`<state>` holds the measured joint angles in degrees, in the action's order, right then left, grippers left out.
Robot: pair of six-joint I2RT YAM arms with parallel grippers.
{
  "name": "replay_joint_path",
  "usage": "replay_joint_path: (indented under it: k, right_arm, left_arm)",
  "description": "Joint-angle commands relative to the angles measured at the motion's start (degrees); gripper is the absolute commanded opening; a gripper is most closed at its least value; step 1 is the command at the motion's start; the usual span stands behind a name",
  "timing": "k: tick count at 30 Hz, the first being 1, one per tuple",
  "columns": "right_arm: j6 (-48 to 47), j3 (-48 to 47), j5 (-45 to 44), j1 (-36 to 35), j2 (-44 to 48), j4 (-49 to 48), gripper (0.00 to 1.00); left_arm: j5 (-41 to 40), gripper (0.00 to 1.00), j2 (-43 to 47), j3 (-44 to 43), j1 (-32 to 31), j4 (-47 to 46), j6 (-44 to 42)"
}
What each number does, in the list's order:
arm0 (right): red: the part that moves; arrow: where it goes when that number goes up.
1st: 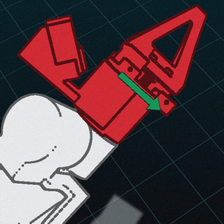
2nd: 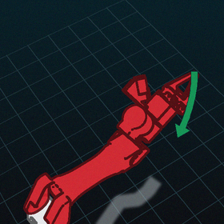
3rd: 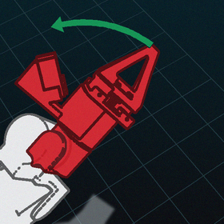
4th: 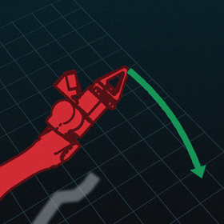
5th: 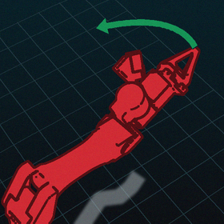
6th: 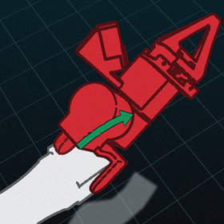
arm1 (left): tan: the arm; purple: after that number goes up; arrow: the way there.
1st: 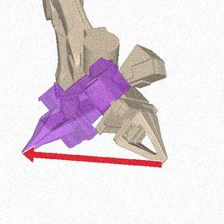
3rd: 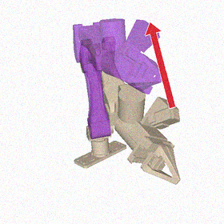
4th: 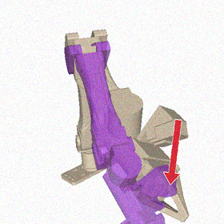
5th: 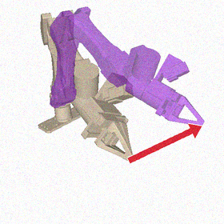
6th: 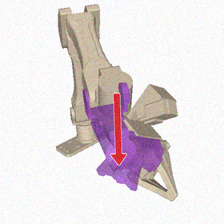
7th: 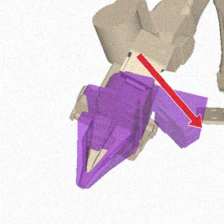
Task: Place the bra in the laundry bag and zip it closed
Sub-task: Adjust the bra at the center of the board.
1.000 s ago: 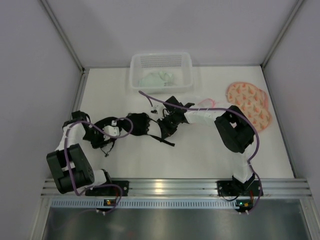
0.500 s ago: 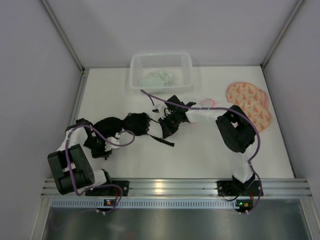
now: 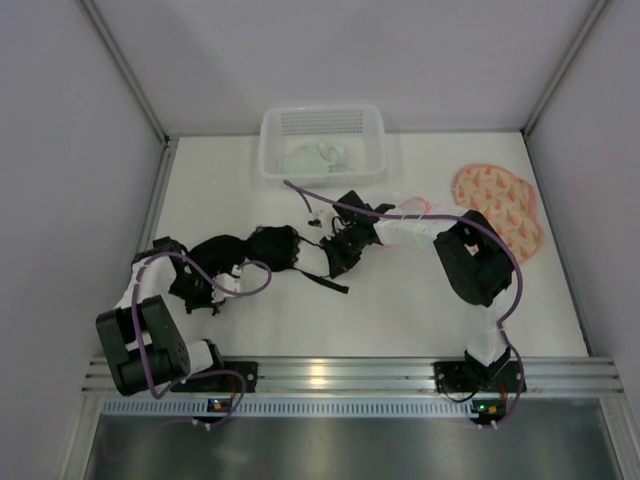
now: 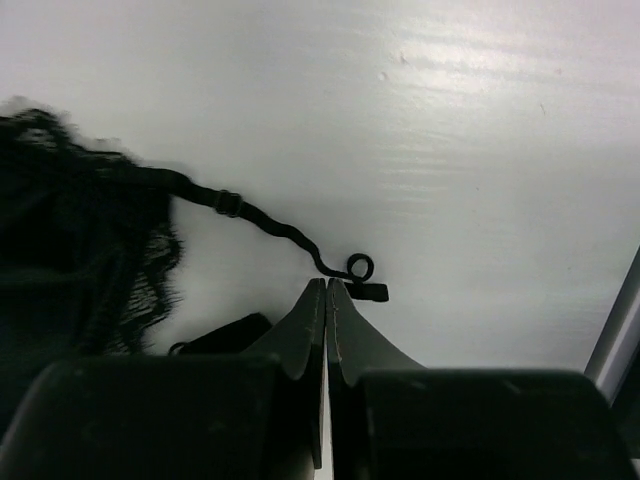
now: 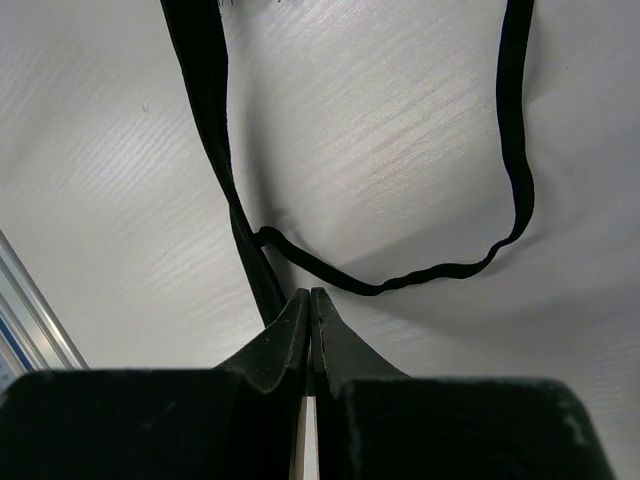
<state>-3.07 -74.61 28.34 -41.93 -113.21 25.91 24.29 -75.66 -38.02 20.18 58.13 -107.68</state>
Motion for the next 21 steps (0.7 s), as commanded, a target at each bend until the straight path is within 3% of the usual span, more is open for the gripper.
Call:
replay_joint_path:
  k: [1, 5, 12, 19, 21]
  right_arm:
    - [-1.67, 0.25, -0.03, 0.62, 4.14, 0.37, 0.00]
    - [-2.29, -0.01, -1.00, 0.80, 4.40, 0.72, 0.00]
    - [-2.64, 0.96, -1.79, 1.50, 5.98, 0.72, 0.00]
    - [-2.91, 1.83, -1.53, 2.21, 6.86, 0.90, 0.00]
    - [-3.34, 2.36, -1.36, 2.29, 7.21, 1.16, 0.00]
  left_arm:
    - [9.09, 0.00, 7.00, -0.99, -0.58, 1.99, 2.19]
    - [16.65, 0.00, 10.00, -7.30, -0.76, 3.04, 14.03]
    - [24.13, 0.00, 9.04, -17.69, -0.76, 6.12, 24.09]
    - [29.84, 0.00, 2.10, -30.61, -0.76, 6.12, 37.96]
    - [32.39, 0.00, 0.08, -34.21, -0.76, 2.53, 47.26]
